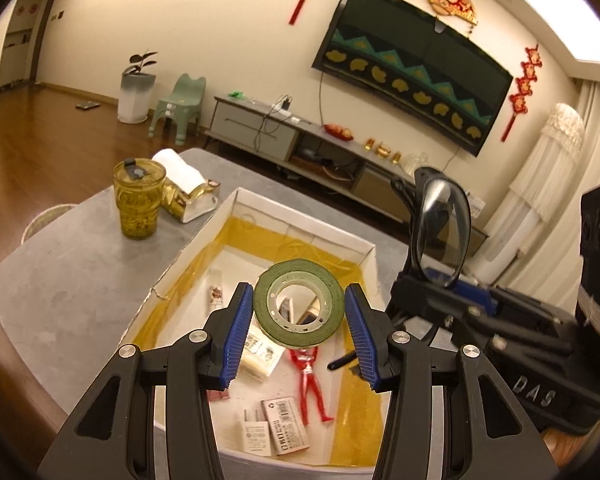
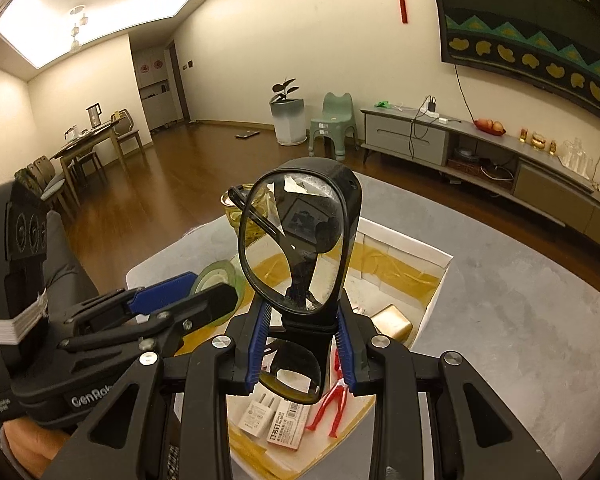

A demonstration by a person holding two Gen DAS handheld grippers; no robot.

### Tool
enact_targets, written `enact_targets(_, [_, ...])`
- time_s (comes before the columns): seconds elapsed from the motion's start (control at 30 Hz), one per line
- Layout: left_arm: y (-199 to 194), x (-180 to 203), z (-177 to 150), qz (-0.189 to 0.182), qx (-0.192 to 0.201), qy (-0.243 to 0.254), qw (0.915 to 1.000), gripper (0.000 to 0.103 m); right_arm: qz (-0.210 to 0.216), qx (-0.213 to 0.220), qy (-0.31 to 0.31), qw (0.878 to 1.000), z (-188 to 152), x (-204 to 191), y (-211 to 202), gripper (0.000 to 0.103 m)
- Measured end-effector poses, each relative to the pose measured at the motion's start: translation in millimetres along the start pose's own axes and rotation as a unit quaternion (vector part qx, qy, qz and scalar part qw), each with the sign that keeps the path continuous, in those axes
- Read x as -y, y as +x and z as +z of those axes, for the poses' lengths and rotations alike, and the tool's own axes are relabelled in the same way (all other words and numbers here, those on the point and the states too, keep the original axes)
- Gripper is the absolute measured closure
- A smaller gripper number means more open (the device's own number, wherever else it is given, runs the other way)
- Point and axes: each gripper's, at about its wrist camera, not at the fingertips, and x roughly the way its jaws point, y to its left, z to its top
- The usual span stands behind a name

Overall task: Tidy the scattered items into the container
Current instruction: 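Carry the tape roll and glasses with both grippers over the white box, then open both grippers to drop the tape roll and glasses into the box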

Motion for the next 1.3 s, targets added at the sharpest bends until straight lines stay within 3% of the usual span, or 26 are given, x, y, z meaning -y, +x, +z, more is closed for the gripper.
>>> enact_targets(0.9, [44.8, 2.6, -7.6, 0.091, -0.034, 0.023, 0.9950, 0.053, -0.016, -0.055, 0.024, 0.998, 14.1, 42.7, 57.6, 0.070])
enact_targets(1.3, [57.8, 7.4, -8.1, 0.111, -0.041, 0.035, 0.9924, 0.053, -0.027, -0.080, 0.035, 0.996, 24.0, 58.4, 84.2, 0.070])
